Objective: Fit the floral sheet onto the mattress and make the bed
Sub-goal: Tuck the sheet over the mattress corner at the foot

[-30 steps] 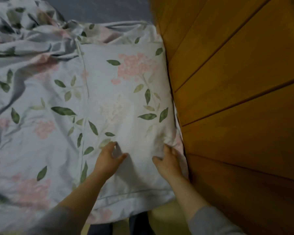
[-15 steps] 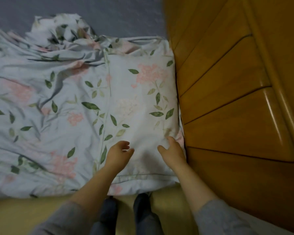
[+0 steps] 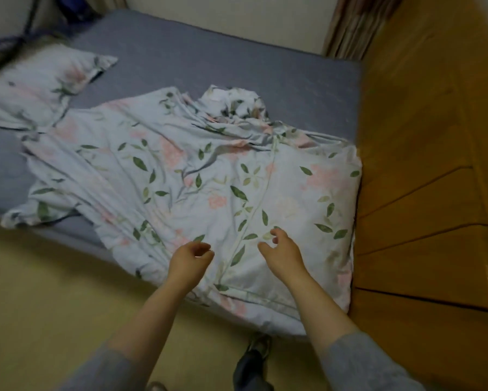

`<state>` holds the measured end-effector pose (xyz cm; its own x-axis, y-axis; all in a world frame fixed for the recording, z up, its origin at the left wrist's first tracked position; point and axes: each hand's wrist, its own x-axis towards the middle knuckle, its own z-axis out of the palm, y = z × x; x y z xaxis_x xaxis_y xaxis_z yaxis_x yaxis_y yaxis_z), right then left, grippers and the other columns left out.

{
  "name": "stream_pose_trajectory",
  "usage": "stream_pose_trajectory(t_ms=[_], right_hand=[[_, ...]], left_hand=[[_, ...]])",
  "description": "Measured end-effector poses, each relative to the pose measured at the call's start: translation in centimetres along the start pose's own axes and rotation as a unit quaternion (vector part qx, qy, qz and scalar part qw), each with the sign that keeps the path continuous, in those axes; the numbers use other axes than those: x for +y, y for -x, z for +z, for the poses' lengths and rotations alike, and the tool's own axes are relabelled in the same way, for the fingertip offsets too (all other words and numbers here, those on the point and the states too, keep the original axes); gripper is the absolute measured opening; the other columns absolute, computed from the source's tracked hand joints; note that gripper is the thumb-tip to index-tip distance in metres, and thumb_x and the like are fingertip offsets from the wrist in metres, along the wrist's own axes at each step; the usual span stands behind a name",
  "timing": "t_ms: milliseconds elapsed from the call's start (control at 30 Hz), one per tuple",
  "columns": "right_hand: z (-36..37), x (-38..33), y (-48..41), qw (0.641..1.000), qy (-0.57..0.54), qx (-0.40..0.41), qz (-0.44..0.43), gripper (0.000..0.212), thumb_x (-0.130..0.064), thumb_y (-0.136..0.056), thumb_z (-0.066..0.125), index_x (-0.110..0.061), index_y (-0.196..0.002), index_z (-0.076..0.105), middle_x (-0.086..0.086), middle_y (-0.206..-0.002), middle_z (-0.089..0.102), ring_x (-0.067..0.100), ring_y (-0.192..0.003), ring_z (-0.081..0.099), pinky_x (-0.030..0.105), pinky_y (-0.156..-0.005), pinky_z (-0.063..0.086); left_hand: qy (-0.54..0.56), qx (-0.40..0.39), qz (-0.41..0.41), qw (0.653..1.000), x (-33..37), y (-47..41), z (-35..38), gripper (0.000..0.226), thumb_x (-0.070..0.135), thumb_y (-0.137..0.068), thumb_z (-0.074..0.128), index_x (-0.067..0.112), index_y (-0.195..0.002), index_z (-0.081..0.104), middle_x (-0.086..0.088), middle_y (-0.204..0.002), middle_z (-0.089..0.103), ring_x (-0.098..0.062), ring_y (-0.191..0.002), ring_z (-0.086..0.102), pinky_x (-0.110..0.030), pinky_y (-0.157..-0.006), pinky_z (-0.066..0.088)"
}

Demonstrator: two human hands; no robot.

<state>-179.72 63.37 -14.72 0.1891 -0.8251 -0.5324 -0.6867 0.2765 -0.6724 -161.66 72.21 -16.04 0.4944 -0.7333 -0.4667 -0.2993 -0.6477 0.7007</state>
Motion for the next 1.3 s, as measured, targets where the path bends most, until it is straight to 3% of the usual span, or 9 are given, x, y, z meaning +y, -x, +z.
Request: stream_pose_trajectory(t_ms=[200, 400, 567, 700, 1000, 1233, 1300], right_hand=[[10.2, -8.0, 5.1, 0.996, 0.054, -0.029, -0.072, 0.055, -0.034, -0.091, 0.055, -0.014, -0.139, 0.039, 0.010, -0.139, 0.046, 0.026, -0.123, 0.048, 0.035, -0.100, 0.042], [21.9, -13.5, 11.7, 0.984, 0.083, -0.092, -0.132, 0.054, -0.032, -0.091, 0.055, -0.013, -0.139, 0.040, 0.011, -0.137, 0.048, 0.026, -0.121, 0.049, 0.034, -0.100, 0.040], [27.9, -16.9, 14.8, 0.974, 0.108, -0.118, -0.161, 0.055, -0.031, -0.090, 0.055, -0.011, -0.139, 0.040, 0.010, -0.138, 0.048, 0.025, -0.122, 0.048, 0.033, -0.101, 0.040], [30.2, -18.7, 14.4, 0.968, 0.131, -0.119, -0.178, 0.052, -0.028, -0.091, 0.055, -0.009, -0.137, 0.042, 0.010, -0.136, 0.050, 0.025, -0.120, 0.050, 0.029, -0.096, 0.039], [34.6, -23.2, 7.9, 0.969, 0.134, -0.121, -0.166, 0.046, -0.030, -0.091, 0.055, -0.011, -0.132, 0.047, 0.010, -0.130, 0.055, 0.025, -0.115, 0.053, 0.034, -0.097, 0.042], [36.0, -25.6, 2.6, 0.975, 0.125, -0.120, -0.138, 0.043, -0.031, -0.090, 0.056, -0.013, -0.129, 0.050, 0.008, -0.123, 0.057, 0.025, -0.108, 0.055, 0.037, -0.092, 0.048], [36.0, -25.9, 1.3, 0.975, 0.134, -0.114, -0.132, 0.043, -0.030, -0.090, 0.056, -0.011, -0.128, 0.051, 0.009, -0.123, 0.058, 0.025, -0.110, 0.055, 0.032, -0.093, 0.045]], left_hand=[[0.087, 0.077, -0.022, 0.993, -7.4, 3.0, -11.7, 0.025, 0.018, -0.084, 0.068, 0.007, -0.106, 0.069, -0.011, -0.101, 0.070, -0.025, -0.097, 0.064, -0.035, -0.090, 0.049], [0.108, 0.150, -0.039, 0.982, -17.0, 7.3, -22.6, 0.017, 0.015, -0.084, 0.068, 0.008, -0.099, 0.070, -0.005, -0.093, 0.069, -0.018, -0.089, 0.062, -0.026, -0.076, 0.044], [0.120, 0.178, -0.053, 0.975, -22.1, 8.6, -28.6, 0.015, 0.019, -0.084, 0.068, 0.015, -0.098, 0.070, -0.003, -0.092, 0.069, -0.020, -0.090, 0.064, -0.028, -0.078, 0.047], [0.129, 0.180, -0.055, 0.974, -23.6, 7.8, -30.8, 0.017, 0.021, -0.084, 0.067, 0.015, -0.099, 0.070, -0.002, -0.094, 0.070, -0.020, -0.091, 0.064, -0.029, -0.080, 0.048], [0.089, 0.206, -0.055, 0.973, -23.7, 2.2, -36.8, 0.015, 0.017, -0.084, 0.067, 0.013, -0.098, 0.071, -0.003, -0.092, 0.068, -0.016, -0.086, 0.061, -0.024, -0.076, 0.042], [0.050, 0.186, -0.049, 0.980, -22.3, -4.4, -38.9, 0.017, 0.014, -0.083, 0.068, 0.010, -0.099, 0.071, -0.004, -0.091, 0.069, -0.014, -0.082, 0.060, -0.022, -0.075, 0.041], [0.040, 0.165, -0.053, 0.984, -22.2, -6.2, -38.9, 0.017, 0.015, -0.083, 0.068, 0.012, -0.099, 0.070, -0.004, -0.093, 0.070, -0.016, -0.085, 0.062, -0.022, -0.074, 0.042]])
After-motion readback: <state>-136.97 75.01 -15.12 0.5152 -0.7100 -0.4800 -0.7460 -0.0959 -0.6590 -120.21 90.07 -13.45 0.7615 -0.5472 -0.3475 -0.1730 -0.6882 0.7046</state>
